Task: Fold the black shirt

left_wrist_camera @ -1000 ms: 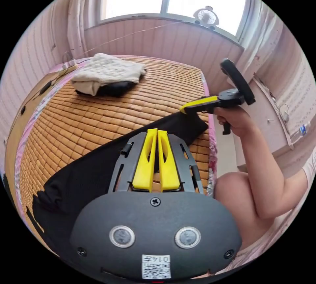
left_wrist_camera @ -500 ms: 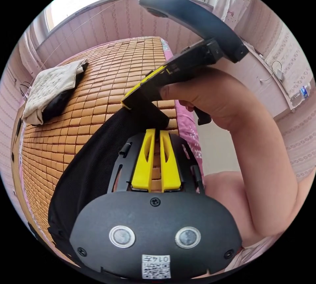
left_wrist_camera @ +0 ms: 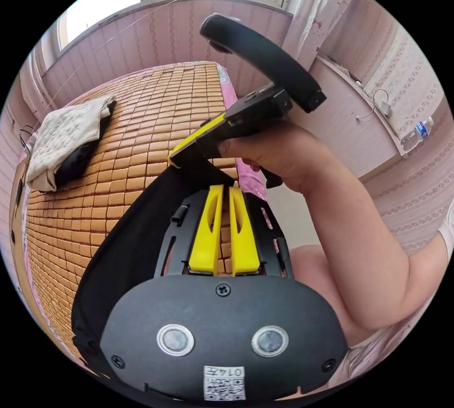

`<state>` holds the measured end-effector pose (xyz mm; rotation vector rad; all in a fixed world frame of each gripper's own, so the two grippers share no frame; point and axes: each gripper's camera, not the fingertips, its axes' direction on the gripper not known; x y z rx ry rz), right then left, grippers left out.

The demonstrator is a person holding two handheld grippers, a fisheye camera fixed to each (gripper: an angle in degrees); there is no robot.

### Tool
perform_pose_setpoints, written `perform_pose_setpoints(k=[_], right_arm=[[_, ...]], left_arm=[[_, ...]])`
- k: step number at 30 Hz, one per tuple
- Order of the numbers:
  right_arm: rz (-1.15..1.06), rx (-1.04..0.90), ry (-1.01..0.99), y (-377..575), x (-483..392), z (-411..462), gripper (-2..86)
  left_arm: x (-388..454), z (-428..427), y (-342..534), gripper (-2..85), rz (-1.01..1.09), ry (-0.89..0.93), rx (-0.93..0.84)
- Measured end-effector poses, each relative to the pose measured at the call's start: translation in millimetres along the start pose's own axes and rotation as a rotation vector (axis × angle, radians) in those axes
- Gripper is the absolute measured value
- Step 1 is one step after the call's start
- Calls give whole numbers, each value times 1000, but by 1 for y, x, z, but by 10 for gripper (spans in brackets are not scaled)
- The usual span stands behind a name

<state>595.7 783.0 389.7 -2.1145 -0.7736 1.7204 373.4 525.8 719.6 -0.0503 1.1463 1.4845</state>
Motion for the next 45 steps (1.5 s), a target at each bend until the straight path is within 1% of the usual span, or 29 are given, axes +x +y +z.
perform_pose_setpoints(k=[2,3,4,5,9,12,15,17,21,23,24,26,27,29,31,33,34,35,36,37,38,39,41,42,43,44,45], right_arm=[[12,7,-16,2,-3,4,-3],[12,8,-21,2,-4,6,-3],[9,8,-25,3,-6,8,-4],[7,7,-26,3,-9,11,-4],[11,6,-29,5,-20,20,-5],[4,5,-11,6,-33,27,-7],[13,60,-5,11,-44,31,-7],[93,129,-7,20,-46,30,-6],[119,248,46,27,-70,27,-3],[88,260,151,24,-99,35,-2],[70,259,166,23,-107,37,-2],[-15,236,167,19,-142,49,0],[-40,228,159,17,-151,51,0],[-136,199,126,12,-190,60,3],[-219,180,91,10,-225,66,8],[-321,168,23,13,-267,76,14],[-383,168,-64,18,-298,84,18],[-432,181,-184,25,-332,92,23],[-459,192,-245,30,-351,96,26],[-527,201,-334,38,-392,108,30],[-594,182,-379,45,-437,123,35],[-618,163,-397,47,-459,131,38],[-725,45,-556,51,-552,165,54],[-758,9,-598,51,-576,173,64],[-830,-67,-659,54,-625,189,82],[-921,-128,-661,60,-676,204,96],[-967,-153,-638,63,-702,211,103]], left_arm=[[7,-10,-15,-9,32,-28,23],[7,-8,-19,-9,40,-24,6],[8,1,-27,-9,55,0,-51],[6,-1,-32,-9,50,27,-40],[6,-30,-47,-9,59,37,-31],[4,-71,-48,-6,43,81,-30],[-3,-135,-24,-7,1,15,-2],[-15,-189,12,-9,-91,-61,-23],[-26,-275,80,-10,-282,-101,-76],[-20,-328,128,-10,-412,-129,-125],[-17,-341,141,-10,-449,-146,-137],[-2,-390,194,-10,-621,-210,-188],[2,-401,207,-10,-663,-220,-199],[23,-441,252,-10,-792,-259,-224],[40,-461,279,-10,-851,-313,-265],[54,-476,303,-10,-922,-354,-302],[62,-485,315,-10,-954,-346,-305],[68,-496,324,-9,-988,-333,-287],[70,-502,328,-9,-1005,-322,-269],[73,-515,335,-9,-1034,-300,-223],[73,-529,342,-9,-1072,-293,-172],[73,-537,346,-8,-1087,-295,-148],[73,-569,356,-7,-1131,-321,-67],[74,-577,358,-6,-1140,-331,-46],[75,-592,362,-6,-1151,-345,-6],[76,-605,366,-5,-1160,-353,20],[76,-611,369,-5,-1167,-359,31]])
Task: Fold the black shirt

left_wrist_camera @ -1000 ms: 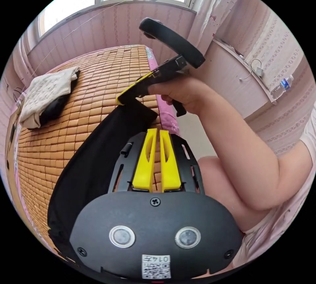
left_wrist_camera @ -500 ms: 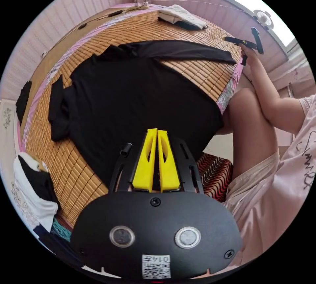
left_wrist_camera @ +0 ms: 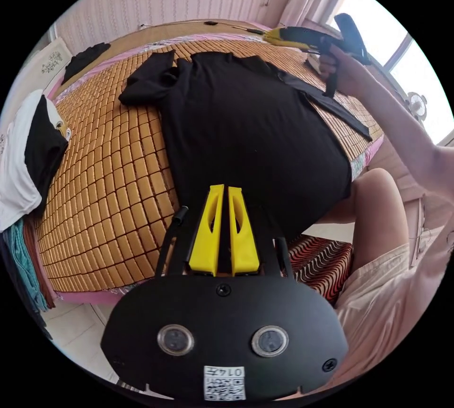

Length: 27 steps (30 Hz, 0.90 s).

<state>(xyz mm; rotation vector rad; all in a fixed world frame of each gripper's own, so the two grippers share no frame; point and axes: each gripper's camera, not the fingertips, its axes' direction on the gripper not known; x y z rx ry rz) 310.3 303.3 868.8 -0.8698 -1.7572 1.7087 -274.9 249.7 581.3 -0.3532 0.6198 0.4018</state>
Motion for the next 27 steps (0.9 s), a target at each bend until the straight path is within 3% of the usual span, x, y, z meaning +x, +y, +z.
perform_pose_setpoints(k=[6,12,16,20,27], right_arm=[[-176,-285,168,-147,-56,172,82],[-151,-403,357,-236,-69,320,136],[-71,-565,488,-258,-61,404,106],[-144,-539,562,-268,-69,435,11],[-363,-542,467,-295,-103,443,-2]], left_arm=[[-20,-42,-11,0,35,-36,21],[-38,-91,-26,-6,85,7,15],[-75,-141,-26,-8,7,94,42],[-117,-211,-21,-9,-104,146,162],[-148,-284,-16,-10,-230,171,274]])
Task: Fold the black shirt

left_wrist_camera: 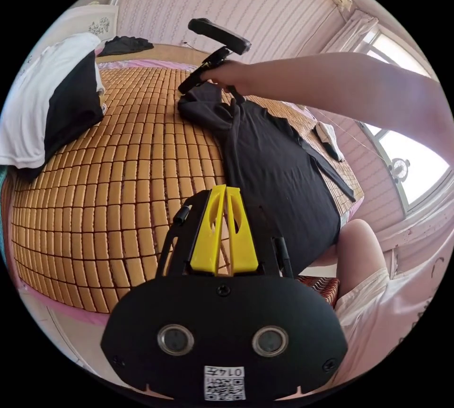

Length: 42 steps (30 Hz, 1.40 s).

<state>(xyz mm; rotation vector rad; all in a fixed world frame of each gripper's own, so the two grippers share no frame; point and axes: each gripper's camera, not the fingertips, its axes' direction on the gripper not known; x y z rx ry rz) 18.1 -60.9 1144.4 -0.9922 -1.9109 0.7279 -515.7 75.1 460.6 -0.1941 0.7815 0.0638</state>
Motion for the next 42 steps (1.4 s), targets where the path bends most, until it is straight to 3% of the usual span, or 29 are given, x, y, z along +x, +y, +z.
perform_pose_setpoints(k=[6,10,13,14,18,21,23,27,29,34,37,42], right_arm=[[47,7,-91,-19,5,-2,26],[143,-119,-85,-29,11,42,128],[233,-81,-158,-29,29,44,91],[210,-94,-118,-29,32,40,37],[33,-48,-246,-25,40,16,13],[-103,131,-342,-8,52,-26,9],[-288,294,-512,12,58,-63,8],[-455,309,-712,31,65,-86,8],[-373,285,-692,36,75,-75,8],[-204,186,-541,40,82,-36,7],[-176,119,-522,42,77,-22,6],[-152,67,-488,51,73,-17,6]], left_arm=[[29,-6,-17,-7,35,64,-85],[73,3,-26,-3,121,48,-189],[89,5,-31,-5,166,-30,-277],[92,0,-33,-7,175,-15,-274],[96,-15,-41,-8,169,15,-283],[94,-29,-45,-4,131,66,-267],[93,-50,-48,7,94,85,-212],[97,-128,-54,24,96,91,-46],[91,-187,-49,29,86,7,50],[38,-235,-54,35,30,-193,65],[15,-216,-90,52,81,-212,-4],[55,-147,-171,86,289,-249,-127]])
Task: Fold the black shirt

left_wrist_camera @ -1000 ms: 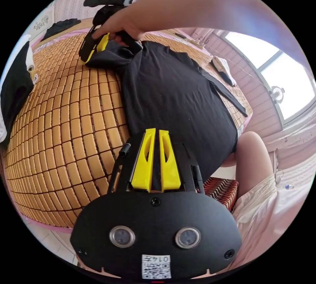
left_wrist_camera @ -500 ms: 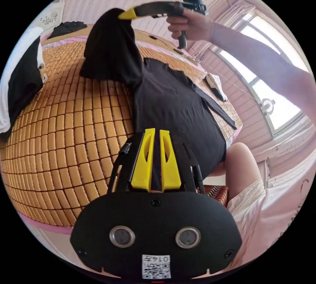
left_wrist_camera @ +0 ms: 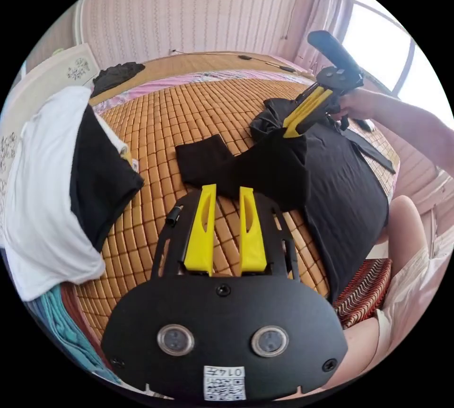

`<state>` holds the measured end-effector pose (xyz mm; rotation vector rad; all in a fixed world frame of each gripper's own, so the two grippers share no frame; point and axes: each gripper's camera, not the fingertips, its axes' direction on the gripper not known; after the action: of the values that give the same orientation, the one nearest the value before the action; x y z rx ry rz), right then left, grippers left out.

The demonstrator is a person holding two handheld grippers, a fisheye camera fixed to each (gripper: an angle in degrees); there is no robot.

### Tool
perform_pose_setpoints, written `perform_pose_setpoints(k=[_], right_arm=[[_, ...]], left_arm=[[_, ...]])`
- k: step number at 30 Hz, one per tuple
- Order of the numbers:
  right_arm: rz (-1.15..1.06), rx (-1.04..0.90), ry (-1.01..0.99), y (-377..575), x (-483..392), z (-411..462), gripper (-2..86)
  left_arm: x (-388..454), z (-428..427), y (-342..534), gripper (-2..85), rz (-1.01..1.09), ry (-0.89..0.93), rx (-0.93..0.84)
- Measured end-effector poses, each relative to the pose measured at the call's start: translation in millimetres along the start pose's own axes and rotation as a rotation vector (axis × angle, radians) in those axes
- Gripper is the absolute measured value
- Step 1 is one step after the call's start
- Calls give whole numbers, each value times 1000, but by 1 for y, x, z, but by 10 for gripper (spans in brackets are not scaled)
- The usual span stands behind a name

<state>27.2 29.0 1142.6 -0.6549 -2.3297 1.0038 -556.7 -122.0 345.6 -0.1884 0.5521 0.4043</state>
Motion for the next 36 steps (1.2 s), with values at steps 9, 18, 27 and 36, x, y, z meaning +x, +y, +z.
perform_pose_setpoints(k=[9,18,27,36], right_arm=[[-39,-26,141,-8,-10,-13,2],[-159,145,239,-33,-57,10,2],[87,90,397,-26,-27,20,72],[200,-110,310,-24,-7,60,22]], left_arm=[[3,29,-29,-2,-132,1,-123],[26,-162,103,-6,-233,-188,146],[-8,-122,157,45,-375,-42,-20],[2,-55,84,27,-263,62,-75]])
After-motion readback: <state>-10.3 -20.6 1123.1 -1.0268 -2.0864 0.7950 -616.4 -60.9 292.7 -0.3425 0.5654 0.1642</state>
